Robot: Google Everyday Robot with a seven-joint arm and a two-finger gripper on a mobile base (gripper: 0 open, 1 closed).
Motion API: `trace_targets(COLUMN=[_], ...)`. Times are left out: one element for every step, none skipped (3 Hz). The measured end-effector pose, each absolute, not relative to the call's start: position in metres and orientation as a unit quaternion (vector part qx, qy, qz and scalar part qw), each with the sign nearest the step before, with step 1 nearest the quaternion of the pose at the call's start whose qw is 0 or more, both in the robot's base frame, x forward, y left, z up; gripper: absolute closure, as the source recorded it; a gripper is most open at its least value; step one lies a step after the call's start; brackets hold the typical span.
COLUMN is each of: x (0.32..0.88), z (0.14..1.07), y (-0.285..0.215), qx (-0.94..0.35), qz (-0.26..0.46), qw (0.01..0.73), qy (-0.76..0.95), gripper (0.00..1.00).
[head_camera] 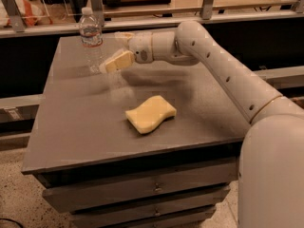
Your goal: Knock water bottle over
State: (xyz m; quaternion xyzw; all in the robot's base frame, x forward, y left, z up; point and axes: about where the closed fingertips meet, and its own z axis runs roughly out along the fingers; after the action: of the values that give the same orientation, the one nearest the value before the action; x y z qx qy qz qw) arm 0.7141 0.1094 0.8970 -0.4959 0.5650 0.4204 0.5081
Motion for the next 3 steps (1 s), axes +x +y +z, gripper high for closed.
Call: trace_targets(x=[0.724, 0.741, 0.746], z=[0.893, 0.898, 0.899], y=[0.132, 0.158, 0.163], qx=[-0.5, -0.508, -0.509], qz=[0.438, 0.447, 0.448], qw=[0.505, 0.495, 0.491], qy=[0.551, 0.545, 0.547], gripper=[0.0, 0.0, 0.0])
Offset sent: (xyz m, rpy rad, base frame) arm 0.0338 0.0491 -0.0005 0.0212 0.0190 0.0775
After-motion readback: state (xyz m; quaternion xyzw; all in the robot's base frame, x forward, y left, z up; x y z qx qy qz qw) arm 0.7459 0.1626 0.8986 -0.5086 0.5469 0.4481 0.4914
